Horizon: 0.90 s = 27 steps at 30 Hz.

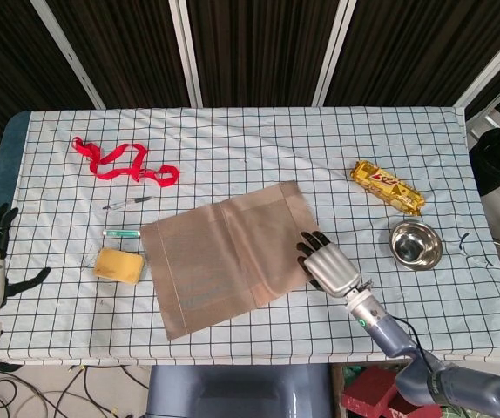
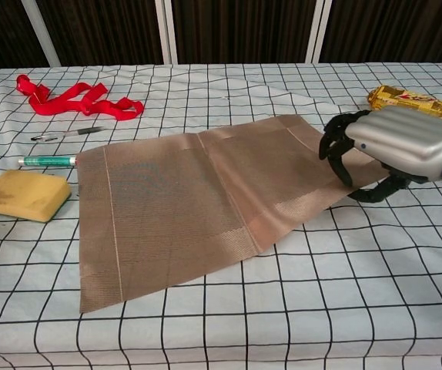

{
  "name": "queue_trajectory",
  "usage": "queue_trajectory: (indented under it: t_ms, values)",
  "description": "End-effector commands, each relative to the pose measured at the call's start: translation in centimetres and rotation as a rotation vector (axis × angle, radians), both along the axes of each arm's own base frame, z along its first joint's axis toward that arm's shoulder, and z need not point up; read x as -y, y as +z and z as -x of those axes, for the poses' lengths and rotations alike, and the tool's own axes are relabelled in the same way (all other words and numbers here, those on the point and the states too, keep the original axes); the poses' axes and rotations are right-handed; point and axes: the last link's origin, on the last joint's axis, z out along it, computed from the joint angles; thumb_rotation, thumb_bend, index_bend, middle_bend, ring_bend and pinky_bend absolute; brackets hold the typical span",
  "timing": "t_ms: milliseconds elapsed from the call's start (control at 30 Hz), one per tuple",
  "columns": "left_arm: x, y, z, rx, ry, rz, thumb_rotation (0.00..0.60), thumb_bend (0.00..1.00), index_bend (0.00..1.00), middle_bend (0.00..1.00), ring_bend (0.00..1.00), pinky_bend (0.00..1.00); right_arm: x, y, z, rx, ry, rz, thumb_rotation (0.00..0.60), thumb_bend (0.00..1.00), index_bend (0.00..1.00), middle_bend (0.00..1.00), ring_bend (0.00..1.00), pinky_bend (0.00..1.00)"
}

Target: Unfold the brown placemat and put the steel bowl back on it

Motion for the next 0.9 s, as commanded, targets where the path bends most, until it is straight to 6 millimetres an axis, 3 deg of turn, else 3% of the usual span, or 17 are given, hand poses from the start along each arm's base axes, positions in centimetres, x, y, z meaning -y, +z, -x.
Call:
queue_trajectory:
  t_ms: [33, 433, 900]
  values:
    - [0.1, 0.0, 0.0, 0.000, -0.003, 0.004, 0.600, 0.03, 0.05, 0.00, 0.00, 0.00, -1.4, 0.4, 0.8, 0.002, -0.014, 0.000, 0.600, 0.45, 0.66, 0.29, 0.13, 0.19]
    - [0.5, -0.2, -0.1, 0.000, -0.013, 0.020, 0.600, 0.03, 0.05, 0.00, 0.00, 0.00, -5.9, -0.4, 1.3, 0.080, -0.104, 0.003, 0.600, 0.47, 0.68, 0.29, 0.13, 0.19]
    - [0.7, -0.1, -0.1, 0.006, -0.022, 0.030, 0.600, 0.03, 0.05, 0.00, 0.00, 0.00, -8.5, -1.9, 0.5, 0.119, -0.168, -0.009, 0.600, 0.47, 0.68, 0.29, 0.13, 0.19]
